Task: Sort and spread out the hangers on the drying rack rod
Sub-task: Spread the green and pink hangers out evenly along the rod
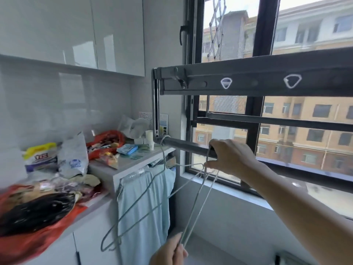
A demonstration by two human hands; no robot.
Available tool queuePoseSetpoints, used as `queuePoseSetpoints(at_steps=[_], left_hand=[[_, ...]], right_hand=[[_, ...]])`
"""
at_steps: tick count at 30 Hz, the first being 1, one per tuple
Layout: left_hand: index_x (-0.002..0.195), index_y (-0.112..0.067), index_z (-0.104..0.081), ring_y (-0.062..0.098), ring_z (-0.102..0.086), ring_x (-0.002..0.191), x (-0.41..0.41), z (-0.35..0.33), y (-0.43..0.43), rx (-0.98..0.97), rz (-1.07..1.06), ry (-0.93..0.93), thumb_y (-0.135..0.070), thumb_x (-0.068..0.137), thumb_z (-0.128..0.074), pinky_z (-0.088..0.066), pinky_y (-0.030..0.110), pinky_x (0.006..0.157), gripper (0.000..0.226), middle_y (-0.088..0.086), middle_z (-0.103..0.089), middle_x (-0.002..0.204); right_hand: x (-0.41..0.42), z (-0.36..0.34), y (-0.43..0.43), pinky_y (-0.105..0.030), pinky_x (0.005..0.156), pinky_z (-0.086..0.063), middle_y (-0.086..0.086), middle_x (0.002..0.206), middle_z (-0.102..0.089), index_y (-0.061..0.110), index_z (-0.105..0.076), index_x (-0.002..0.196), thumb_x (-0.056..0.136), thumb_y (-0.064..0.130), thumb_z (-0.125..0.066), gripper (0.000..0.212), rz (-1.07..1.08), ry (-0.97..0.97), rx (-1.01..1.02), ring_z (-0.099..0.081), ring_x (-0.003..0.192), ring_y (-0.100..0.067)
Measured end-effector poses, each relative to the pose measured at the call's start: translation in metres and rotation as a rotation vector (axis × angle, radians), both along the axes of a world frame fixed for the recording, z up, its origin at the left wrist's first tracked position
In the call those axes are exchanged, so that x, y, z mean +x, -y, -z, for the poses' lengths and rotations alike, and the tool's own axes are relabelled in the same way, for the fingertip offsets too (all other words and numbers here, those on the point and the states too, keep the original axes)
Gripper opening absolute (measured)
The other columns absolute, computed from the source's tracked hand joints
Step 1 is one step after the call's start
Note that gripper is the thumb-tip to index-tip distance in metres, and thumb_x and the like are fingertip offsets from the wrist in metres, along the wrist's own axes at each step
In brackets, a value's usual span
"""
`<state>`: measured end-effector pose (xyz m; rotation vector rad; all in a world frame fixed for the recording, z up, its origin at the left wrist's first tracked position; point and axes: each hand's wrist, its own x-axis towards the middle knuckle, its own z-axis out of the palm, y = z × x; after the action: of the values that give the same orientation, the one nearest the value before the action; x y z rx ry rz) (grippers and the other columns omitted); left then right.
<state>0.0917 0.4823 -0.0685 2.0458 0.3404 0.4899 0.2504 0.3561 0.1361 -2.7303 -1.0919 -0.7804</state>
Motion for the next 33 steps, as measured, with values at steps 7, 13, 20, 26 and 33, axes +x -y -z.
queuePoseSetpoints(at_steps=[7, 13, 20, 26, 33], left_hand=[[0.081, -0.026, -0.066, -0.014, -0.055, 0.063, 0.000, -0.004, -0.034, -0.075, -0.039, 0.097, -0.021, 0.086, -0.059, -0.039, 0.001, 0.068, 0.010, -0.013, -0.059, 0.052], [0.091, -0.047, -0.061, -0.015, -0.056, 0.076, 0.002, -0.003, -0.045, 0.093, -0.076, 0.232, -0.029, 0.085, -0.049, -0.041, 0.002, 0.070, 0.022, -0.043, -0.055, 0.069], [0.098, -0.052, -0.050, -0.023, -0.046, 0.050, 0.007, 0.001, -0.038, 0.232, -0.123, 0.323, -0.039, 0.070, -0.040, -0.037, -0.004, 0.050, 0.033, -0.044, -0.051, 0.061], [0.115, -0.018, -0.048, 0.015, -0.058, 0.092, 0.019, -0.025, -0.004, 0.531, -0.120, 0.526, -0.053, 0.086, -0.033, -0.043, 0.026, 0.078, 0.048, 0.005, -0.066, 0.103], [0.121, -0.026, -0.046, 0.001, -0.045, 0.107, 0.048, -0.062, 0.190, 0.303, 0.383, 0.689, -0.054, 0.081, -0.045, -0.042, 0.024, 0.089, 0.049, -0.018, -0.053, 0.119]], right_hand=[[0.003, -0.003, -0.047, -0.022, 0.043, -0.026, 0.003, 0.072, -0.054, 0.018, -0.050, 0.086, 0.076, 0.043, -0.068, 0.032, -0.020, 0.005, -0.004, -0.050, 0.061, -0.015], [0.010, -0.002, -0.059, -0.028, 0.054, -0.044, 0.000, 0.076, -0.059, 0.017, -0.053, 0.087, 0.074, 0.042, -0.071, 0.034, -0.014, -0.028, 0.015, -0.057, 0.067, -0.018], [0.006, -0.006, -0.041, -0.025, 0.049, -0.033, 0.004, 0.074, -0.051, 0.018, -0.041, 0.089, 0.071, 0.055, -0.069, 0.050, 0.037, -0.038, -0.045, -0.051, 0.067, -0.016], [-0.020, -0.009, 0.067, -0.035, 0.081, -0.051, -0.001, 0.122, -0.056, 0.017, -0.032, 0.138, 0.065, 0.064, -0.065, 0.093, 0.064, -0.003, 0.014, -0.057, 0.102, -0.021], [-0.075, -0.015, 0.268, -0.039, 0.102, -0.041, -0.001, 0.143, -0.043, 0.019, -0.031, 0.142, 0.070, 0.060, -0.066, 0.090, 0.401, -0.005, -0.022, -0.045, 0.126, -0.022]])
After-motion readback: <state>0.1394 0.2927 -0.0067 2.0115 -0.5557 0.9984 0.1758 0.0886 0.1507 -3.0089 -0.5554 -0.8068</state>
